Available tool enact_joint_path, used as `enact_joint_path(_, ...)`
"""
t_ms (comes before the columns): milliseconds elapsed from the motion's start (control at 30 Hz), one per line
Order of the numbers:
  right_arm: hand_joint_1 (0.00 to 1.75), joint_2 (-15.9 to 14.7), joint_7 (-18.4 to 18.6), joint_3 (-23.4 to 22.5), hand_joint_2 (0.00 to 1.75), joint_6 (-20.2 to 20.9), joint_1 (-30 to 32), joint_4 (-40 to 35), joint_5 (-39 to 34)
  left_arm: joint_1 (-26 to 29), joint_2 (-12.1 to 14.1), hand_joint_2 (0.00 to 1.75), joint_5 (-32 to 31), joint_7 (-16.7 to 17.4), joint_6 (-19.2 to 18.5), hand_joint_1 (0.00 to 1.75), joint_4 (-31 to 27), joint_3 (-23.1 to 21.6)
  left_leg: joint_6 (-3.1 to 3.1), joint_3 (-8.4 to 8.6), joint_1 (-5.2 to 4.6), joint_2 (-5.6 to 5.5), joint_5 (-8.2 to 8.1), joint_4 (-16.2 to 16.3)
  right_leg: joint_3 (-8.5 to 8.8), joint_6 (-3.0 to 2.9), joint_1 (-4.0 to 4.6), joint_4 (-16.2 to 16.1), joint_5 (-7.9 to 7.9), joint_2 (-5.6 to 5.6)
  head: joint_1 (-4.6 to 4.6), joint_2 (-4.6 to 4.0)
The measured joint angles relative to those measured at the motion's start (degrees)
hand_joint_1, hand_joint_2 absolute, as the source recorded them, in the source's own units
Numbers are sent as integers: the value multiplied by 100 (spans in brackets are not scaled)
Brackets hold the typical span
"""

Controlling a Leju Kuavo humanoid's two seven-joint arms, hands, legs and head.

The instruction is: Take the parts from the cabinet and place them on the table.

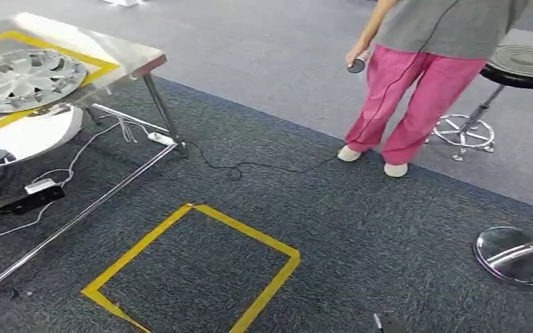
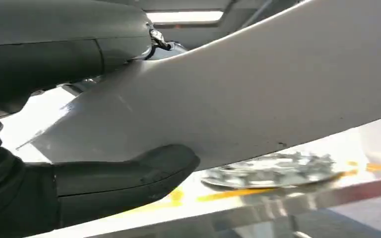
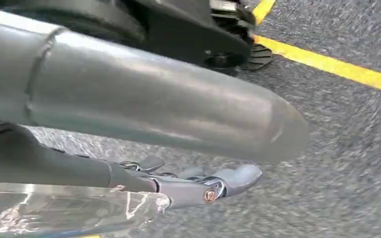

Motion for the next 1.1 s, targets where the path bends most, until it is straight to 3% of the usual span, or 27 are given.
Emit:
enact_joint_path(33,0,0,0,0,0,0,-1,0,2,3,-7,175,0,0,0,175,0,-2,-39,-22,15,-54,30,-30,-6,3,26,0,8,-80,-2,0)
enact_joint_path(100,0,0,0,0,0,-2,0,0,2,30,9,175,-4,0,0,175,0,0,-121,-39,53,-205,84,-81,-3,-50,56,9,23,-208,9,0)
enact_joint_path(133,0,0,0,0,0,-2,-11,0,4,51,31,175,-4,0,0,175,0,2,-143,-64,59,-214,80,-69,10,-113,2,-52,63,-301,2,0)
enact_joint_path(167,0,-2,-2,-2,0,-9,-24,0,4,66,50,175,-4,2,0,175,0,6,-158,-107,5,185,-39,51,17,-136,18,-71,75,-353,-19,0)
enact_joint_path(200,0,-2,-7,-2,0,-7,-24,0,7,50,52,175,-4,4,-2,175,0,7,-182,-244,-4,441,-251,349,16,-153,29,-74,78,-417,-48,0)
enact_joint_path(267,0,-2,-7,-2,0,-7,10,0,11,69,35,175,-4,4,-2,175,0,2,-214,-679,6,611,-733,1335,12,-171,38,-74,65,-589,-50,0)
enact_joint_path(300,0,-2,-4,-2,0,-7,22,0,15,109,24,175,-4,13,-2,175,0,2,-229,-849,13,617,-850,1721,9,-174,38,-74,59,-681,-46,0)
enact_joint_path(333,0,-2,2,-2,0,-7,25,0,24,139,24,175,-4,20,-2,175,0,2,-237,-857,19,617,-803,1759,11,-174,37,-73,56,-756,-50,0)
enact_joint_path(367,0,-2,0,-2,0,-7,22,0,28,155,26,175,-4,24,-2,175,0,4,-242,-743,23,624,-645,1556,12,-171,37,-73,48,-836,-48,0)
enact_joint_path(400,0,-2,0,-2,0,-7,15,0,37,161,33,175,-4,28,-2,175,-2,13,-240,-504,23,655,-416,1115,21,-162,37,-73,41,-920,-46,0)
enact_joint_path(433,0,-2,0,-2,0,-7,7,0,44,173,46,175,-4,28,0,175,-11,30,-240,-181,20,779,-185,553,37,-141,34,-72,27,-990,-48,0)
enact_joint_path(467,0,-2,0,-2,0,-9,3,0,44,184,66,175,-4,31,0,175,-24,57,-242,107,7,1091,-61,81,61,-111,54,-66,9,-1056,-50,0)
enact_joint_path(500,0,-2,0,-2,0,-11,3,0,48,172,74,175,-2,37,0,175,-32,66,-196,155,-52,1115,-115,-76,49,-72,105,-23,-28,-1108,-64,0)
enact_joint_path(533,0,-2,0,-2,0,-13,5,0,50,205,74,175,-2,37,4,175,-46,70,-118,134,-41,1014,-95,-64,66,-55,110,-45,-29,-1166,-37,0)
enact_joint_path(600,0,-2,2,-2,0,-17,6,0,52,288,87,175,0,37,2,175,-46,85,-52,118,-59,868,-97,-63,123,-14,101,-79,-39,-1320,-46,0)
enact_joint_path(633,0,-2,2,-2,0,-17,-1,-2,52,310,109,175,0,35,2,175,-54,94,-5,132,-26,801,-72,-88,132,35,87,-65,-68,-1306,-59,0)
enact_joint_path(667,0,-2,0,-2,0,-20,-11,0,55,320,123,175,0,37,4,175,-68,101,23,134,1,747,-68,-87,62,80,64,48,-152,-964,-41,0)
enact_joint_path(700,0,-2,-2,-2,0,-22,-11,0,55,308,127,175,2,37,4,175,-74,107,56,134,14,693,-66,-87,-62,96,48,339,-329,-732,-33,0)
enact_joint_path(733,0,-2,-2,-2,0,-22,-3,0,55,305,120,175,2,37,4,175,-74,107,74,129,21,636,-68,-87,-276,105,45,807,-551,-623,-22,0)
enact_joint_path(767,0,-2,2,-2,0,-22,14,0,55,321,118,175,2,37,4,175,-74,105,80,127,19,553,-70,-86,-545,113,44,1358,-777,-590,-26,0)
enact_joint_path(800,0,-2,2,-2,0,-22,29,2,55,346,116,175,0,37,4,175,-74,96,82,127,13,471,-72,-85,-754,113,45,1743,-885,-587,-24,0)
enact_joint_path(833,0,-2,2,-2,0,-24,35,2,55,361,114,175,0,37,4,175,-74,96,82,128,12,391,-72,-83,-825,104,47,1812,-839,-583,-28,0)
enact_joint_path(867,0,-2,2,-2,0,-24,35,2,55,364,114,175,2,37,4,175,-74,96,81,131,12,311,-71,-82,-759,91,47,1627,-664,-574,-24,0)
enact_joint_path(933,0,-2,2,-2,0,-24,23,2,55,363,114,175,2,37,4,175,-79,101,66,145,25,136,-68,-79,-308,54,35,634,-112,-459,-26,0)
enact_joint_path(967,0,-2,2,-2,0,-24,22,2,55,363,114,175,2,37,4,175,-92,103,43,144,41,58,-70,-74,-75,48,6,142,76,-200,-24,0)
enact_joint_path(1000,0,-2,2,-2,0,-24,24,2,52,351,114,175,2,39,2,175,-103,105,-4,104,8,-16,-74,-45,2,47,-50,-37,-18,50,-28,0)
enact_joint_path(1100,0,-2,4,-2,0,-24,22,4,52,374,112,175,-7,59,-24,175,-105,109,-133,48,94,-231,9,-103,40,4,20,-14,-7,-153,-31,0)
